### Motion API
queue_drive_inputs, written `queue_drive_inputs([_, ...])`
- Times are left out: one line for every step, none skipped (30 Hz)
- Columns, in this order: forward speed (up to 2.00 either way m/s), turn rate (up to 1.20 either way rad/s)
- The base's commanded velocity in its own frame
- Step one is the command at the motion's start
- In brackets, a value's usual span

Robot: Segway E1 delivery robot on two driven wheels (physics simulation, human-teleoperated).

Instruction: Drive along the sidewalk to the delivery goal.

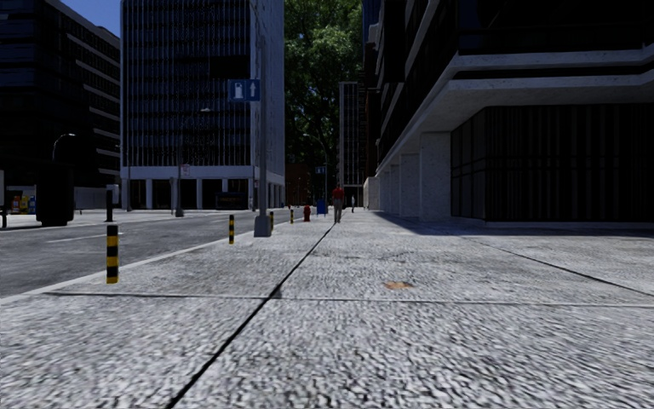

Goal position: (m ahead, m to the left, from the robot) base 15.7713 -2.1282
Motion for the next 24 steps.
queue_drive_inputs([2.00,0.00])
queue_drive_inputs([2.00,-0.25])
queue_drive_inputs([2.00,-0.37])
queue_drive_inputs([2.00,-0.37])
queue_drive_inputs([2.00,-0.40])
queue_drive_inputs([2.00,-0.40])
queue_drive_inputs([2.00,-0.41])
queue_drive_inputs([2.00,-0.35])
queue_drive_inputs([2.00,-0.35])
queue_drive_inputs([2.00,-0.20])
queue_drive_inputs([2.00,-0.01])
queue_drive_inputs([2.00,-0.01])
queue_drive_inputs([2.00,0.00])
queue_drive_inputs([2.00,0.00])
queue_drive_inputs([2.00,0.00])
queue_drive_inputs([2.00,0.00])
queue_drive_inputs([2.00,0.00])
queue_drive_inputs([2.00,0.00])
queue_drive_inputs([2.00,0.00])
queue_drive_inputs([2.00,0.00])
queue_drive_inputs([2.00,0.00])
queue_drive_inputs([2.00,0.00])
queue_drive_inputs([2.00,0.00])
queue_drive_inputs([2.00,0.00])
